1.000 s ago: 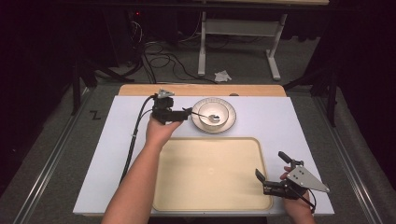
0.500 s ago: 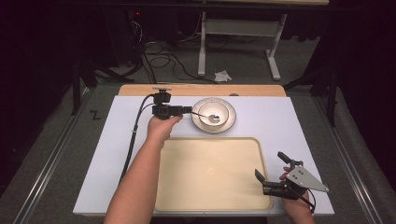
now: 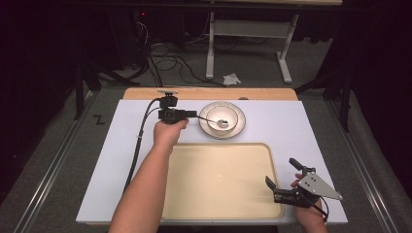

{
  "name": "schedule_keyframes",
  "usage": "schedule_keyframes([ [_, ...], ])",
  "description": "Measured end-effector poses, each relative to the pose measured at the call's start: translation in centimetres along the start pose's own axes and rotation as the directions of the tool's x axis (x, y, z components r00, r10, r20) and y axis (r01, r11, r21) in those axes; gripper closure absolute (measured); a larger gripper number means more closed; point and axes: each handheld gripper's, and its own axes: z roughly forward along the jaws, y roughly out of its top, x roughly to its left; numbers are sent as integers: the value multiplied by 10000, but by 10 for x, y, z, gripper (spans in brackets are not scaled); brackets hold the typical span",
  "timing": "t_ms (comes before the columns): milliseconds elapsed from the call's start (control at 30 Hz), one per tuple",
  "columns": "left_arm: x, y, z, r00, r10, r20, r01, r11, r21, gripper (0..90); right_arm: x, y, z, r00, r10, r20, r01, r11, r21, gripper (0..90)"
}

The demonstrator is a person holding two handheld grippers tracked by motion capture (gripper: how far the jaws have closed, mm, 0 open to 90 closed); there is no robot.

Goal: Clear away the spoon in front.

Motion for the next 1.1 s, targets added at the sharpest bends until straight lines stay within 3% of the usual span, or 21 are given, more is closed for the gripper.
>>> schedule_keyframes([
  [167, -3, -1, -2, 9998, 185, -82, -185, 9998, -109, 893, 0, 0, 0, 10000, 23, 27, -23, 10000, 53, 3],
  [267, -10, -3, -4, 9974, 690, -224, -695, 9973, -255, 895, 0, 0, 0, 10000, 29, 7, -29, 10000, 77, 4],
  [300, -10, -3, -4, 9974, 690, -224, -695, 9973, -255, 896, 0, 0, 0, 10000, 27, 3, -27, 10000, 76, 3],
  [333, -15, -4, -5, 9944, 1002, -342, -1015, 9941, -389, 896, 1, 0, 0, 10000, 13, -8, -13, 10000, 75, 4],
  [367, -15, -4, -5, 9944, 1002, -342, -1015, 9941, -389, 897, 1, 0, 0, 10000, 13, -8, -13, 10000, 75, 4],
  [400, -19, -6, -6, 9900, 1323, -487, -1347, 9896, -498, 897, 1, 0, 1, 10000, -27, -36, 27, 10000, 85, 4],
  [433, -19, -6, -6, 9900, 1323, -487, -1347, 9896, -498, 898, 1, 0, 1, 10000, -27, -36, 27, 10000, 85, 4],
  [500, -25, -7, -9, 9835, 1654, -726, -1705, 9828, -706, 897, 1, 0, 1, 10000, 3, -38, -2, 10000, 89, 3],
  [633, -31, -8, -12, 9784, 1905, -804, -1984, 9745, -1049, 898, 1, 0, 1, 10000, -19, -49, 20, 10000, 62, 3],
  [667, -34, -8, -15, 9745, 2067, -875, -2166, 9682, -1253, 898, 1, 0, 0, 10000, -2, -29, 2, 10000, 74, 4],
  [700, -34, -8, -15, 9745, 2067, -875, -2166, 9682, -1253, 898, 1, 0, 0, 10000, -2, -29, 2, 10000, 74, 4],
  [733, -37, -9, -18, 9714, 2203, -890, -2317, 9613, -1493, 898, 1, 0, 1, 10000, -23, -48, 23, 10000, 64, 4],
  [867, -43, -9, -24, 9663, 2382, -972, -2529, 9491, -1876, 898, 1, 0, 0, 10000, 14, -24, -14, 10000, 48, 4],
  [933, -45, -10, -26, 9648, 2433, -999, -2586, 9467, -1920, 898, 1, 0, 1, 10000, -19, -37, 19, 10000, 55, 4],
  [1100, -52, -15, -38, 9499, 2858, -1263, -3092, 9182, -2477, 898, 1, 0, 1, 10000, -50, -27, 50, 10000, 60, 4],
])
